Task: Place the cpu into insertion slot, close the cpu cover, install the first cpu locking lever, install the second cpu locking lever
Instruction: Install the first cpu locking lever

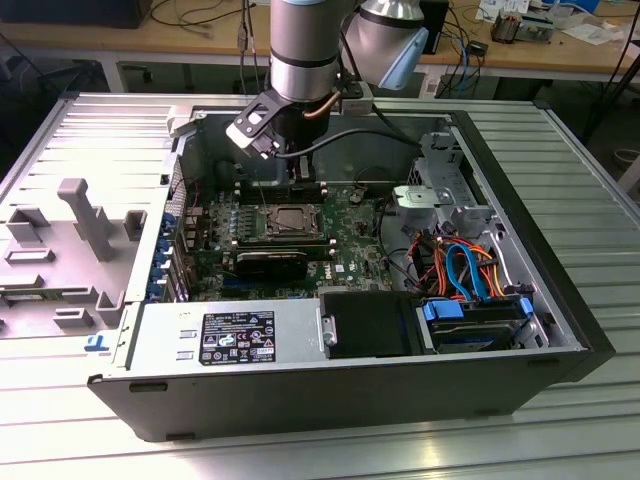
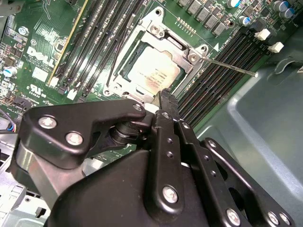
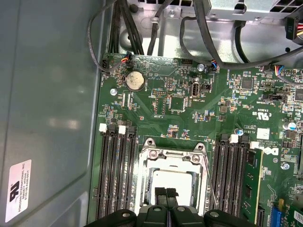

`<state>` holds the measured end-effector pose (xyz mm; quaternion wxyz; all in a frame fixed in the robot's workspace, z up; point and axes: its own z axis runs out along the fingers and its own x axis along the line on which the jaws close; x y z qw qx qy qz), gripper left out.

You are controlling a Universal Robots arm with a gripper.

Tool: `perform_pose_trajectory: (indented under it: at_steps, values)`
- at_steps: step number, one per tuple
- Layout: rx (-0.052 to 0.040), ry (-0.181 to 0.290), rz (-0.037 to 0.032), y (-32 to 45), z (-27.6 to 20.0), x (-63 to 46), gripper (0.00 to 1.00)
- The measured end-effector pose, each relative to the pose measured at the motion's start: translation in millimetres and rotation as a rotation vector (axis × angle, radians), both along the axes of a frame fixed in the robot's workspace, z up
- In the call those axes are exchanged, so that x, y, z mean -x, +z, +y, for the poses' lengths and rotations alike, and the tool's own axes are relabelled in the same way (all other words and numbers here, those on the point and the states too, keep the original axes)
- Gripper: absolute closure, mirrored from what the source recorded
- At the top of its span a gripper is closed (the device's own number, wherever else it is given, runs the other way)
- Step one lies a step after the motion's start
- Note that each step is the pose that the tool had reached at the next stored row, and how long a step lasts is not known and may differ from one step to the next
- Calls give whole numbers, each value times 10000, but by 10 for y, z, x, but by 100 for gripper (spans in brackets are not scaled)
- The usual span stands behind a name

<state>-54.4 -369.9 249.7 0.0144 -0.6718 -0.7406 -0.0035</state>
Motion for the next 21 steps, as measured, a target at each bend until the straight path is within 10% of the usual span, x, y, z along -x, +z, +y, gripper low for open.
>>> perform_pose_trajectory:
  at_steps: [7, 21]
  values:
    - [10, 171, 0, 0, 0, 0, 89]
    - [10, 2057, -1, 0, 0, 3, 89]
